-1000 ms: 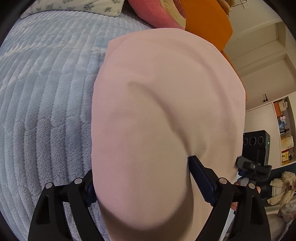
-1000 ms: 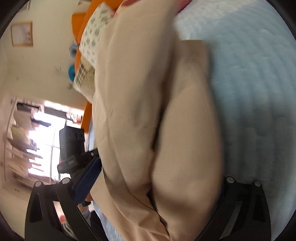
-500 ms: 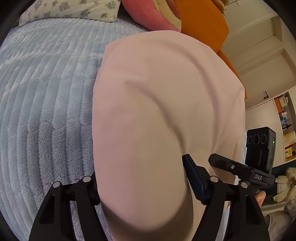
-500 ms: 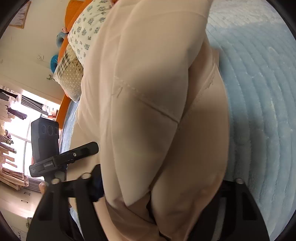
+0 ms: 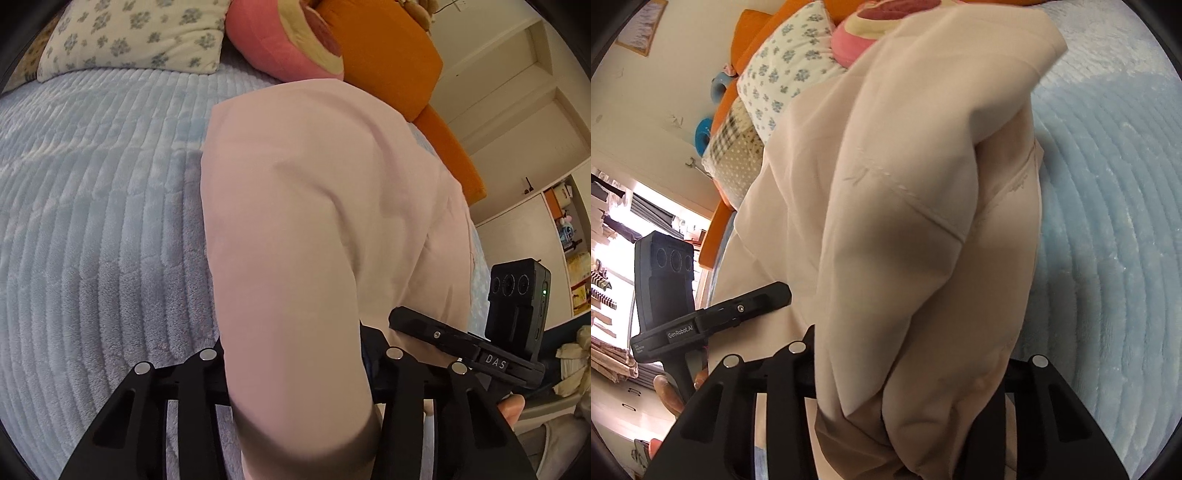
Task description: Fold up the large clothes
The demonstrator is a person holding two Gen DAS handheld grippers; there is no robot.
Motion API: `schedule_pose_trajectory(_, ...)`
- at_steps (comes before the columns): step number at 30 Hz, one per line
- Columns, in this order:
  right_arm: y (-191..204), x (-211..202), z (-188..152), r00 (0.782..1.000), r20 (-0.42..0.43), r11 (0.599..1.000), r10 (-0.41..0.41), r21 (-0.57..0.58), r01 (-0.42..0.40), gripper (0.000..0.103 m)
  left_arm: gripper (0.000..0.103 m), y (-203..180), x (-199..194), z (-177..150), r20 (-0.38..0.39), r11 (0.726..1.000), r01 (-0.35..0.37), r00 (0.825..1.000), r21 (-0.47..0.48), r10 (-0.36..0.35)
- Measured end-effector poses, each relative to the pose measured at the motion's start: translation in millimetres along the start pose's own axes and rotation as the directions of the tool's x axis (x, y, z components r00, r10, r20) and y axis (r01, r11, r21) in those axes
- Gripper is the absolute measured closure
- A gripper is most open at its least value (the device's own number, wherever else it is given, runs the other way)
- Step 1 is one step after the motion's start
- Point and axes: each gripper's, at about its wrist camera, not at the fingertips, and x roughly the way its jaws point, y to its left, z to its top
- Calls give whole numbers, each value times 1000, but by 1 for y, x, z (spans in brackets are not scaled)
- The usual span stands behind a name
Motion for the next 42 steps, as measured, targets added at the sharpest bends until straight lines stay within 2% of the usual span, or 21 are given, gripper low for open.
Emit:
schedule_pose_trajectory(5, 39, -16, 1, 999, 42, 999, 23, -48, -21, 62, 55, -6, -49, -2, 55, 1000, 9, 998, 26, -10)
schedule_pose_trajectory(11, 128, -24, 4, 996, 63, 987, 62, -153, -52, 62, 55, 4, -135, -13, 160, 999, -15, 987, 36, 9)
schedule_pose_trajectory(17, 238, 15, -10, 992, 12, 958, 123, -264, -116, 62, 55, 70, -244, -53, 271, 996, -81, 959, -33, 87)
schedule_pose_trajectory(23, 369, 106, -45, 972, -129, 903, 198, -362, -232, 62, 55, 176, -358, -119, 343, 971, -150, 916, -184, 206)
schedule_pose_trajectory(27, 457, 166, -88, 940, -247, 849, 236, -419, -323, 62, 55, 258, -439, -180, 376, 925, -203, 869, -321, 321)
schedule_pose_trajectory(29, 507, 199, -112, 916, -313, 815, 252, -441, -375, 62, 55, 289, -466, -200, 383, 900, -219, 848, -376, 366)
schedule_pose_trajectory(31, 542, 223, -129, 896, -358, 794, 263, -447, -412, 62, 55, 320, -505, -233, 387, 863, -238, 818, -445, 425)
schedule_pose_trajectory(32, 567, 239, -145, 881, -389, 777, 269, -454, -437, 62, 55, 333, -511, -238, 385, 851, -244, 810, -464, 442)
schedule_pose_trajectory(34, 599, 260, -167, 858, -434, 755, 276, -455, -473, 62, 54, 361, -545, -269, 377, 817, -260, 787, -515, 488)
schedule_pose_trajectory(38, 642, 281, -211, 818, -498, 723, 287, -447, -526, 62, 54, 396, -589, -311, 358, 767, -291, 753, -572, 552)
schedule_pose_trajectory(42, 683, 306, -249, 788, -548, 700, 279, -446, -558, 62, 54, 422, -618, -340, 345, 734, -308, 730, -605, 591)
